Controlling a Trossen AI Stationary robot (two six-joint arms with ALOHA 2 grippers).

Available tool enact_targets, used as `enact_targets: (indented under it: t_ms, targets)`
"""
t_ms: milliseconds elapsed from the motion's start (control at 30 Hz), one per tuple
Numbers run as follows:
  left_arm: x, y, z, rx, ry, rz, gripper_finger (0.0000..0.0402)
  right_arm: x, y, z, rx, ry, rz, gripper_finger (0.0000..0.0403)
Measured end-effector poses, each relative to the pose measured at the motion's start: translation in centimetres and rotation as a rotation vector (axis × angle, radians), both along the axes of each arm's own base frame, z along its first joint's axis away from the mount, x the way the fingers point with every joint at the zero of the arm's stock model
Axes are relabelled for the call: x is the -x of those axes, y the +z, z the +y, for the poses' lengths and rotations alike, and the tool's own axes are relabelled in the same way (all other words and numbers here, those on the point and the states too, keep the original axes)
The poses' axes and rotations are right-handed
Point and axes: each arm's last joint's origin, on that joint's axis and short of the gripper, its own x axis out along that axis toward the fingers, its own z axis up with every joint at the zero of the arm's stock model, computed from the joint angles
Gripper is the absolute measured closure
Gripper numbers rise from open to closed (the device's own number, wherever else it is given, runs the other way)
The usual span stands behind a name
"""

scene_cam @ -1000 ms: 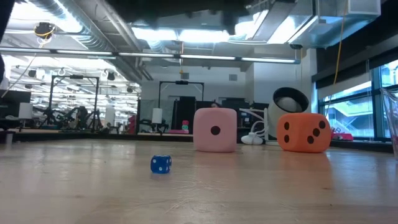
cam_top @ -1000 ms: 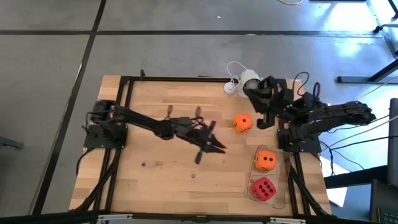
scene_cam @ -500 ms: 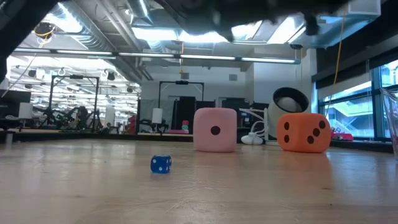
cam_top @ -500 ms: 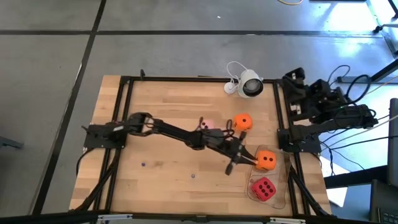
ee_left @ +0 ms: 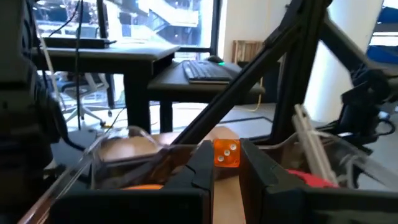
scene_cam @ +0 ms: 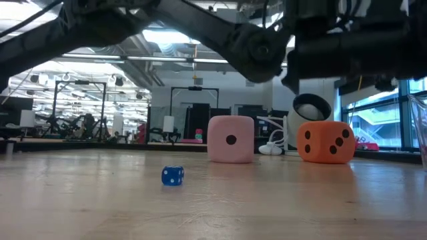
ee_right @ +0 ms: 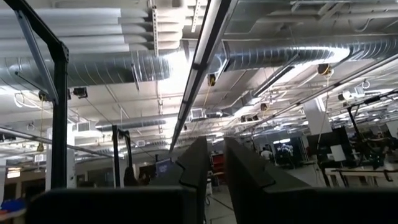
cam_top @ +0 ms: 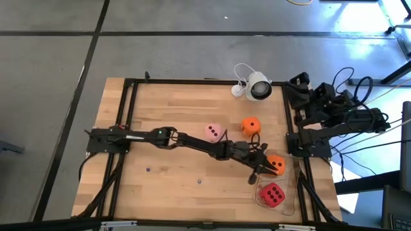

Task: Pick & Place Dice
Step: Put the small orange die into the transparent container, then put the left small blue die into the transparent container

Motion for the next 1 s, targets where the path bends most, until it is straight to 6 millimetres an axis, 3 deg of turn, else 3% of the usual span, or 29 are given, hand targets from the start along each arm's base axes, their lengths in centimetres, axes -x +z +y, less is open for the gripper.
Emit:
enact_targets:
  t_ms: [367, 1000]
  targets:
    - [-0.3, -1.8, 0.0, -0.119, 0.064, 0.081, 0.0369, -0.3, -0.4, 0.0, 0.008, 0.001, 0.054, 0.0348]
    - [-0.2, -2.0, -0.3, -0.094, 0.058, 0.109, 0.0262, -0.5, -0.7, 0.1, 0.011, -0.001, 0.09, 0.0348]
